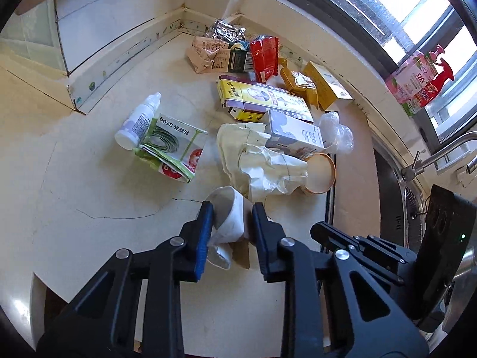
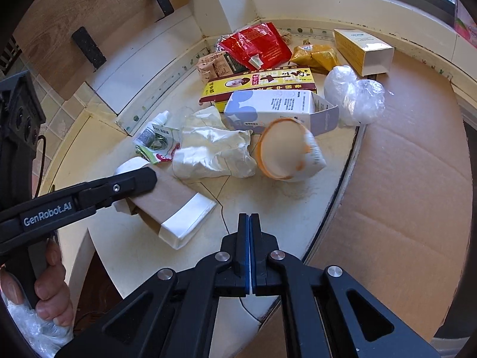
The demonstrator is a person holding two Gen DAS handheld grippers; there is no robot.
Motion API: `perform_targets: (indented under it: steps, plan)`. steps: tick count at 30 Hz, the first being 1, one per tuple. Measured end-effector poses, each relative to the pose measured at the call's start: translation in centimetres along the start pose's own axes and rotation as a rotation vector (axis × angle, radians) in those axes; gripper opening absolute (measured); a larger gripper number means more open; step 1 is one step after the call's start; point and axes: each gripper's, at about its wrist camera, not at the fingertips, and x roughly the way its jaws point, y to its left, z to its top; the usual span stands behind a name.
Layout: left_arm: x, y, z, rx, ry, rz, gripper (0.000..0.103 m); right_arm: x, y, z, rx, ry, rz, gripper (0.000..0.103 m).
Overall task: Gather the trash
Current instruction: 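Lift the white paper cup with the left gripper while the right gripper lifts the cake wrapper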
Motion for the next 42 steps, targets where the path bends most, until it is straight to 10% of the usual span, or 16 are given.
perform_targets:
  steps: [6, 13, 29, 42]
  plan:
    - [-3.6, 0.7, -1.1, 0.028, -0.02, 0.003, 0.022, -1.3, -0.5, 0.0, 0.094, -0.021, 0.001, 0.002]
    - [-7.7, 1.8, -1.1, 0.037, -0.078, 0.031, 0.022, -2.4, -2.0, 2.2, 0.145, -0.104, -0.083, 0.043]
    - [-7.8, 4.2, -0.4, -0.037, -0.077, 0.079, 0.022, 3.9, -5.7, 6.4, 0.179, -0.053, -0.04, 0.035]
    - [-8.5, 1.4, -0.7, 0.083, -0.059, 0.06, 0.022, -1.2, -1.7, 4.0, 0.1, -0.133, -0.089, 0.027]
